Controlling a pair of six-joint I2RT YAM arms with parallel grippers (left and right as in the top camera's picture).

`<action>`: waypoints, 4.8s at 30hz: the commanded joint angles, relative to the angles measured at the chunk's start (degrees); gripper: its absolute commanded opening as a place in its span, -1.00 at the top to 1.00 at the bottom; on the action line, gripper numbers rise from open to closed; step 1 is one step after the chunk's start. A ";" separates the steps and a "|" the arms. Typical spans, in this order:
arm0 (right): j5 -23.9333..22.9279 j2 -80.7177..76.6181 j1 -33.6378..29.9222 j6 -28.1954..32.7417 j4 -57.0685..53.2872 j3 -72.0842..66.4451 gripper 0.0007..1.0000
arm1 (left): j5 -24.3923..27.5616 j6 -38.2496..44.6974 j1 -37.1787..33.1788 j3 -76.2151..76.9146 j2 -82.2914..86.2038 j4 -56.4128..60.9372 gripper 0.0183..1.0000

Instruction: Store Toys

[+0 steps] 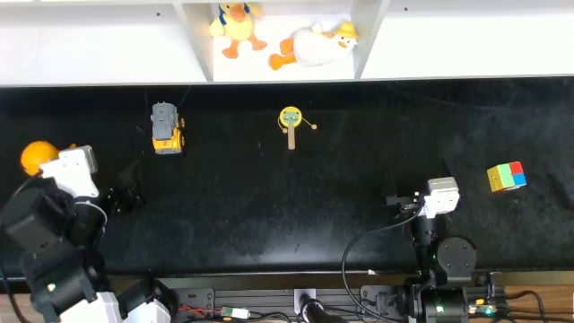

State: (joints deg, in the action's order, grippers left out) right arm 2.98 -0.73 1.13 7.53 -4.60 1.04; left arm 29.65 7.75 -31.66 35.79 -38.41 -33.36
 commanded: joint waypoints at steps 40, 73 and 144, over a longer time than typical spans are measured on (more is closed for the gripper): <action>-0.04 0.48 -0.04 0.20 0.31 -0.76 -0.99 | 21.07 22.34 -20.92 5.60 -11.58 -3.45 -0.99; -0.04 0.48 -0.04 0.20 0.31 -0.76 -0.99 | 9.09 46.80 -37.40 18.36 -23.17 -20.00 -0.99; -0.04 0.48 -0.04 0.20 0.31 -0.76 -0.99 | 3.23 36.44 -27.34 18.32 -45.09 6.71 -1.00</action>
State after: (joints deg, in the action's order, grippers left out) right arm 2.96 -0.73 1.13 7.53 -4.60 1.04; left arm 32.71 45.10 -59.42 52.84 -82.63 -27.07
